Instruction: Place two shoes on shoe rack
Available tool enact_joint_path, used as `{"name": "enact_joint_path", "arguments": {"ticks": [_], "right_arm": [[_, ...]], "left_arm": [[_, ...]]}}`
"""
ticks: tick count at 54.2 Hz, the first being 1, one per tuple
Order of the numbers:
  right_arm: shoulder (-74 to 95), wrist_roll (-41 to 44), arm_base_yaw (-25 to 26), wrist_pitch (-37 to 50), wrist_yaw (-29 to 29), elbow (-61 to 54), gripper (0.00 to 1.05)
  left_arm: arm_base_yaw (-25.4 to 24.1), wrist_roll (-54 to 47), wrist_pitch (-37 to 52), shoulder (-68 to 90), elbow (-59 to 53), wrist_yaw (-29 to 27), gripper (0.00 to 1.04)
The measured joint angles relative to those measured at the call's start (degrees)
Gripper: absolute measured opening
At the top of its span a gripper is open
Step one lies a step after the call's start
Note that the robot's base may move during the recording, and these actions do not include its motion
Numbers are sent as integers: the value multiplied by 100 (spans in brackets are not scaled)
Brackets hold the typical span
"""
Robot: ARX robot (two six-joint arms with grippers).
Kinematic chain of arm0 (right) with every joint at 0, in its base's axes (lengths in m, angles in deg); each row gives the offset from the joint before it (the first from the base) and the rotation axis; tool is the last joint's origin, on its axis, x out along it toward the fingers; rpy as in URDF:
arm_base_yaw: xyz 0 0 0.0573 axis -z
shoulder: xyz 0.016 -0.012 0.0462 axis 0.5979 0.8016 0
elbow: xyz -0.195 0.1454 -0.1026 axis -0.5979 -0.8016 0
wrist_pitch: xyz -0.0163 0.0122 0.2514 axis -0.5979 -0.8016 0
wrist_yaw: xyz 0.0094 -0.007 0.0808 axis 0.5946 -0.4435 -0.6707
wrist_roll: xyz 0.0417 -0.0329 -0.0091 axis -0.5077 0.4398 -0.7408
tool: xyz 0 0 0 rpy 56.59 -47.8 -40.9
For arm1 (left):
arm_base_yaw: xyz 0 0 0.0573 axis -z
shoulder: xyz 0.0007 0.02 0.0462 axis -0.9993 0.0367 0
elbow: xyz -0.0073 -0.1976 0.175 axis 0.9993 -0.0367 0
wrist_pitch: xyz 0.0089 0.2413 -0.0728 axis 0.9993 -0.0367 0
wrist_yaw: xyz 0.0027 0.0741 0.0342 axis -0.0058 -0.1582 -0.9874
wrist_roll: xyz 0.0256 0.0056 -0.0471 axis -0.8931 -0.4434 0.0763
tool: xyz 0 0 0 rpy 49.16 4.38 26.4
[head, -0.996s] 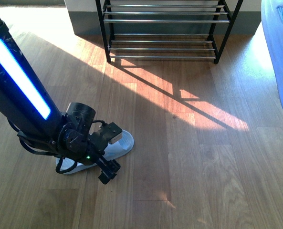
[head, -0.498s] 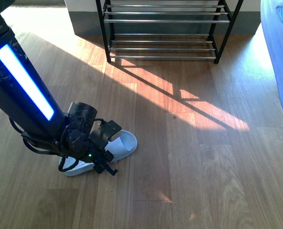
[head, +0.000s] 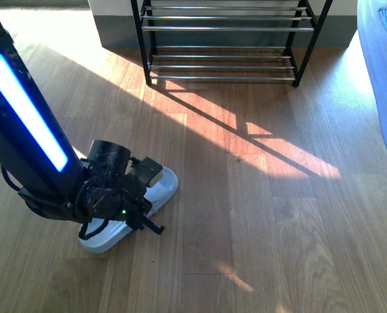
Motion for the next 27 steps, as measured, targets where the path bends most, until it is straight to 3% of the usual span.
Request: {"name": "enact_joint_path", "arguments": {"ticks": [11,27], "right_arm": [[2,0,0,0,-2,0,1],[2,0,0,0,-2,0,1]], "left_arm": [[-87,726,970,-1453,-1134,-785,2],[-162,1421,1375,-3801,-2977,-1744,2]]}}
